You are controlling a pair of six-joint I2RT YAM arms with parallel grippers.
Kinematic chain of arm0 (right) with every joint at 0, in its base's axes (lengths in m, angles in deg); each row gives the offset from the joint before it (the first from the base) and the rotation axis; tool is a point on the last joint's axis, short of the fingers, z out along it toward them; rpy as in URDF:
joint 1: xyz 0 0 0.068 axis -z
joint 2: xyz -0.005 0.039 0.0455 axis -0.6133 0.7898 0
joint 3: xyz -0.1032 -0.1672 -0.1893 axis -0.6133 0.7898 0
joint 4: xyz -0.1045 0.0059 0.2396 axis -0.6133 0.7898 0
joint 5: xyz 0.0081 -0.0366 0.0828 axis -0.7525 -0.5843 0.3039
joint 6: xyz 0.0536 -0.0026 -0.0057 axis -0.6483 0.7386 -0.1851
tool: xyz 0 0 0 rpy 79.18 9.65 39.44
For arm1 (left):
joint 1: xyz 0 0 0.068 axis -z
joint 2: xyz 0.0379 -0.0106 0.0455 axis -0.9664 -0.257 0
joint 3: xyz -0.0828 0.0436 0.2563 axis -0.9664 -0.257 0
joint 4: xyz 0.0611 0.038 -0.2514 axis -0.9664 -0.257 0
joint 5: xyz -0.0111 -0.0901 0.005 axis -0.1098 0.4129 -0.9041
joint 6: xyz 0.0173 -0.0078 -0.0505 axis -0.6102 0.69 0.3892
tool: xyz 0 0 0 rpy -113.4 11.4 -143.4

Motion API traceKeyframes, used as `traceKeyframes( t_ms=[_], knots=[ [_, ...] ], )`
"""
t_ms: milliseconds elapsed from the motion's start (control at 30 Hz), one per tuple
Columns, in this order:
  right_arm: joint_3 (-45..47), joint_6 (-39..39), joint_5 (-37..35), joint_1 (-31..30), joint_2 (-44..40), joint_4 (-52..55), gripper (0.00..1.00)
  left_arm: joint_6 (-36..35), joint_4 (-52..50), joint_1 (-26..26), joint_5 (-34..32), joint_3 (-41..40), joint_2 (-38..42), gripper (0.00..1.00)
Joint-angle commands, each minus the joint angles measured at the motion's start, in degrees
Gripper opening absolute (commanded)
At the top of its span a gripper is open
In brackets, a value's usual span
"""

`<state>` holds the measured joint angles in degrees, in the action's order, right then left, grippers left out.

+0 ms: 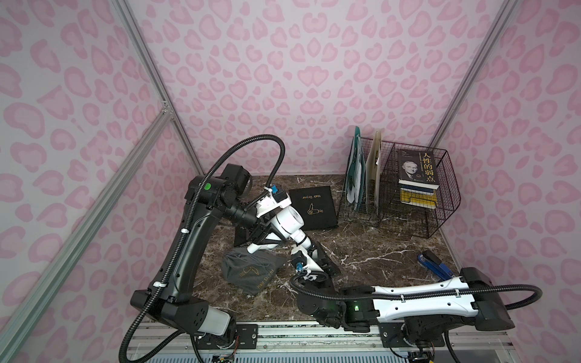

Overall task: Pack away hair dryers
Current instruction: Pick up the hair dryer from the center of the board.

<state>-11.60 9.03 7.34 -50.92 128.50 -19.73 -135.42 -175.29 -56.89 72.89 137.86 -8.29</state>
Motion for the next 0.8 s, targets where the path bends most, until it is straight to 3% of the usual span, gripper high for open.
traceKeyframes(
  t_ms=[0,100,233,300,467,567,767],
  knots=[
    [-0.6,1.5,-0.7,-0.1,0.6,-5.7,0.00,-0.5,-12.8,0.1,2.4,-0.3,0.2,0.24],
    [-1.1,1.4,-0.6,-0.2,1.1,-5.1,0.03,-0.5,-12.8,0.2,2.3,-0.4,0.3,0.03],
    [-1.9,0.1,-0.2,0.0,1.7,-2.8,0.14,-0.4,-12.8,0.2,1.9,0.1,0.7,0.02],
    [-3.0,-1.7,0.0,0.1,2.2,0.2,0.35,-0.6,-12.8,0.2,0.7,1.0,0.9,0.02],
    [-6.9,-10.1,6.0,1.8,2.1,12.7,0.73,-2.2,-12.8,0.1,-3.3,3.5,1.3,0.02],
    [-9.5,-13.0,13.7,2.9,1.0,19.4,0.88,-3.1,-12.8,0.1,-5.0,5.1,1.1,0.02],
    [-11.0,-13.3,34.5,5.6,-4.0,23.5,0.90,-5.2,-12.8,0.2,-5.2,7.4,0.9,0.02]
  ],
)
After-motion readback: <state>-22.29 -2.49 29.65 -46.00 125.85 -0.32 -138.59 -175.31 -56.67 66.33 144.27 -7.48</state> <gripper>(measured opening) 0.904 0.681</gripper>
